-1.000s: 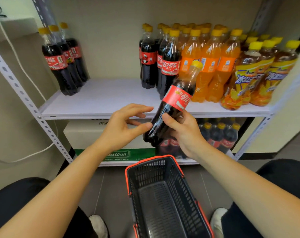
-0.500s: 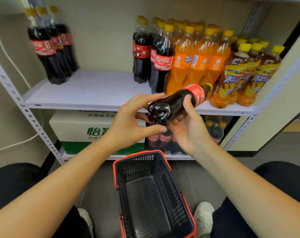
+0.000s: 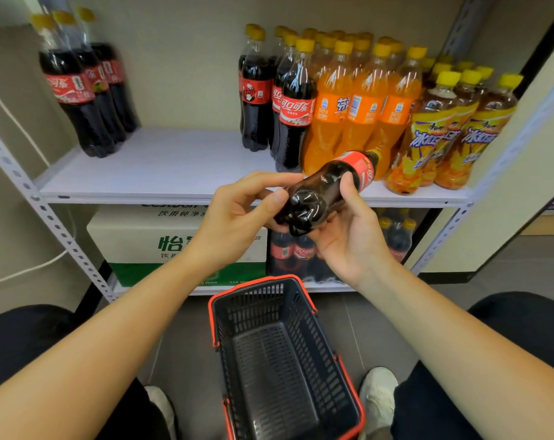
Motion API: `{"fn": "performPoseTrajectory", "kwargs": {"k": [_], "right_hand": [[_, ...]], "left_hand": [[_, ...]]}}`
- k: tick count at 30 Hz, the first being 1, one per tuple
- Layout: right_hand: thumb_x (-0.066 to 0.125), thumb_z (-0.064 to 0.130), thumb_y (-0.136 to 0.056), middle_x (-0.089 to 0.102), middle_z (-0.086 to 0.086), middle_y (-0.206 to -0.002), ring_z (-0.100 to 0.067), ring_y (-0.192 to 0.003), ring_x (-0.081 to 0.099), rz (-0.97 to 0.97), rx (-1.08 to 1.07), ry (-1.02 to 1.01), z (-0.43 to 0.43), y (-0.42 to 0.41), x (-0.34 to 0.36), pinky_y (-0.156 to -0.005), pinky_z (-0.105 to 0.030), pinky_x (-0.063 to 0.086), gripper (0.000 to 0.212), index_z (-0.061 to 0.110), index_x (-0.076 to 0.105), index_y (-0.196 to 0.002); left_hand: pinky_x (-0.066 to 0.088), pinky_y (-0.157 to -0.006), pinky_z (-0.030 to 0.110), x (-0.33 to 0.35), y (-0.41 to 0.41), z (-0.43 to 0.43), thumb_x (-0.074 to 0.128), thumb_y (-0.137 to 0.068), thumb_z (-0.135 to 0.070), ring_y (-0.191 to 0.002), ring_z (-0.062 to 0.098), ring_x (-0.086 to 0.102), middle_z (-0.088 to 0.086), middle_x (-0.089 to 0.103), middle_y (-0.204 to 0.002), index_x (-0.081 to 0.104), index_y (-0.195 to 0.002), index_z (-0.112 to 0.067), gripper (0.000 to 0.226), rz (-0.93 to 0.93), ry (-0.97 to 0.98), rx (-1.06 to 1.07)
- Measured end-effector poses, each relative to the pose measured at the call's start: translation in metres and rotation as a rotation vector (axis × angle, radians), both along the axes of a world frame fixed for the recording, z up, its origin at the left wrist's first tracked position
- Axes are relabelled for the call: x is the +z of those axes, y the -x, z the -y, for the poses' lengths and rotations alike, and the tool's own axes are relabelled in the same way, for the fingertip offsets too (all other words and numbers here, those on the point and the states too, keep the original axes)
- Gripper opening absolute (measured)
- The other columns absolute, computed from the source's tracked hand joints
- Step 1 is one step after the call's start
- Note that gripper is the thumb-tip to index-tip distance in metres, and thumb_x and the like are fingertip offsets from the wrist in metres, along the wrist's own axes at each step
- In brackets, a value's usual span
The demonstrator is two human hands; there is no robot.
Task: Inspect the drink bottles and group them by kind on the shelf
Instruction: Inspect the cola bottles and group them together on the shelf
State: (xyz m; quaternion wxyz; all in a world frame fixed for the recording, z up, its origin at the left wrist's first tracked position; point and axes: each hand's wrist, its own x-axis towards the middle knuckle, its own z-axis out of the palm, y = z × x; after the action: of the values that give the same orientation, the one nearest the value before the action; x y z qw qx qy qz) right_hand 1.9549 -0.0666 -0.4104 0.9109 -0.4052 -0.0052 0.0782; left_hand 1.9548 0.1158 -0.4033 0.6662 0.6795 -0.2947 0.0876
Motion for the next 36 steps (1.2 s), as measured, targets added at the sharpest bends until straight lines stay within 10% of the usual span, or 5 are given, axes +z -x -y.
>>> {"fn": "performPoseTrajectory", "kwargs": {"k": [8, 23, 31, 36], "right_hand": [[0.057, 0.047, -0.096, 0.071, -0.017, -0.126, -0.03, -0.117, 0.069, 0.01, -0.058, 0.014, 0.007, -0.005, 0.003, -0.098, -0.044, 0.056, 0.057, 0.005, 0.058, -0.134], [0.086, 0.022, -0.074, 0.078, -0.01, -0.104, -0.03, -0.098, 0.076, 0.327, -0.163, 0.597, -0.007, -0.018, -0.006, -0.087, -0.053, 0.061, 0.042, 0.019, 0.069, -0.113], [0.08, 0.052, -0.073, 0.077, 0.006, -0.103, -0.017, -0.101, 0.073, 0.408, 0.018, 0.821, -0.028, -0.045, 0.007, -0.084, -0.039, 0.062, 0.05, 0.027, 0.073, -0.115], [0.082, 0.035, -0.084, 0.064, 0.009, -0.113, -0.011, -0.103, 0.062, 0.364, -0.472, 1.019, -0.031, -0.089, -0.003, -0.088, -0.026, 0.053, 0.051, 0.013, 0.065, -0.127]], "left_hand": [[0.06, -0.089, 0.042, -0.006, 0.0, -0.004, 0.073, -0.083, 0.001, -0.107, 0.033, 0.064, 0.0, 0.07, -0.124, 0.065, -0.127, -0.022, 0.05, -0.049, -0.015, 0.0], [0.057, -0.084, 0.029, -0.014, 0.004, -0.001, 0.07, -0.058, -0.072, -0.094, -0.003, 0.064, -0.018, 0.066, -0.108, 0.057, -0.131, -0.039, 0.08, -0.09, -0.568, 0.349], [0.057, -0.064, 0.026, -0.025, -0.011, -0.023, 0.089, -0.076, -0.033, -0.079, 0.01, 0.07, -0.005, 0.073, -0.102, 0.066, -0.117, -0.022, 0.048, -0.278, -0.301, 0.388], [0.062, -0.068, 0.038, -0.03, -0.031, -0.057, 0.086, -0.08, -0.024, -0.083, 0.023, 0.073, 0.005, 0.072, -0.107, 0.063, -0.115, -0.019, 0.042, -0.371, -0.097, 0.52]]}}
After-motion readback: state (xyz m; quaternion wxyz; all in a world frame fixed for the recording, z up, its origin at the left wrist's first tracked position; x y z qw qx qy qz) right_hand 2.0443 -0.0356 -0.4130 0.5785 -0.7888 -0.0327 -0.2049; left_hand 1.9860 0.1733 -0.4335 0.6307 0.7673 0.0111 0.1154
